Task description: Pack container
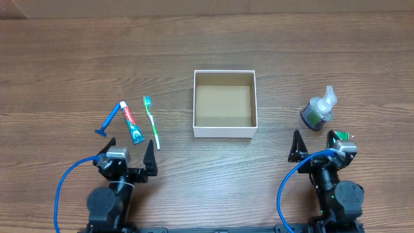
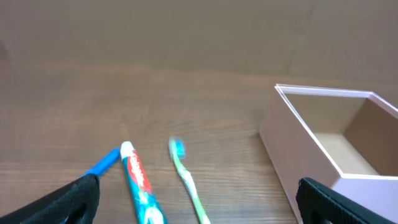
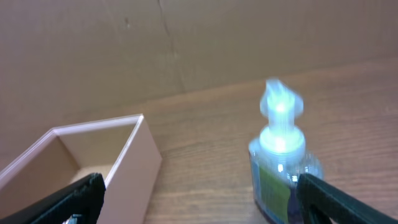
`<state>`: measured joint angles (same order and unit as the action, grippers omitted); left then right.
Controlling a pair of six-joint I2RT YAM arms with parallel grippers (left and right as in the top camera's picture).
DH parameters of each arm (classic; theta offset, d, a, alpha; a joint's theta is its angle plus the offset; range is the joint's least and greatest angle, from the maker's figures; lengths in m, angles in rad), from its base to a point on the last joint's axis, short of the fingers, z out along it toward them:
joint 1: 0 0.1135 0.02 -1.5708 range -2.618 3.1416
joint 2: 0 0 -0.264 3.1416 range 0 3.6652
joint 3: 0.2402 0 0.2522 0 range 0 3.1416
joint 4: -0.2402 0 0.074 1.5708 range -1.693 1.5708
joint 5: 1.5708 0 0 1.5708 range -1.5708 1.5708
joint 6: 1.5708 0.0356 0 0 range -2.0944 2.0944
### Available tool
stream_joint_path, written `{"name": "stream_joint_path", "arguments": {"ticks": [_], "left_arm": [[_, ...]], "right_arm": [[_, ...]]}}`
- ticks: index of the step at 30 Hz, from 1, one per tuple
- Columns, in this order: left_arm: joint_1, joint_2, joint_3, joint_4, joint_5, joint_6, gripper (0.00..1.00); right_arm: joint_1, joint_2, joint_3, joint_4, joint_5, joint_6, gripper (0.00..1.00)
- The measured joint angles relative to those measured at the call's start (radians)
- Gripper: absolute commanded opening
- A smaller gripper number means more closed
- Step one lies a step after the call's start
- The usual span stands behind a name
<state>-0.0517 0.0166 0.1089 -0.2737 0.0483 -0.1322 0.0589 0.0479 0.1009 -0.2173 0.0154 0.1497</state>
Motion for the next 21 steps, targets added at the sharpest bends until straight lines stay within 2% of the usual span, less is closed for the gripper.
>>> {"name": "stream_joint_path", "arguments": {"ticks": [3, 9, 14, 18, 21], "left_arm": [[0.0, 0.039, 0.108, -0.095, -0.035, -0.05, 1.0], [0.0, 0.229, 0.388, -0.248, -0.076, -0.08, 1.0], [0.0, 0.462, 0.605, -0.398, -0.09, -0.088, 1.0], [0.0, 0.578, 0.698, -0.458, -0.09, -0.098, 1.0], [0.0, 0.62, 0.711, -0.46, -0.082, -0.098, 1.0]], "right_arm": [[0.0, 0.072, 0.114, -0.055, 0.0, 0.004, 1.0], [-0.002, 0.355, 0.451, -0.237, -0.001, 0.007, 1.0], [-0.086, 0.711, 0.845, -0.547, -0.001, 0.007, 1.0], [-0.18, 0.996, 1.102, -0.807, -0.006, -0.04, 1.0], [-0.198, 1.16, 1.181, -0.883, -0.026, -0.089, 1.0]]}}
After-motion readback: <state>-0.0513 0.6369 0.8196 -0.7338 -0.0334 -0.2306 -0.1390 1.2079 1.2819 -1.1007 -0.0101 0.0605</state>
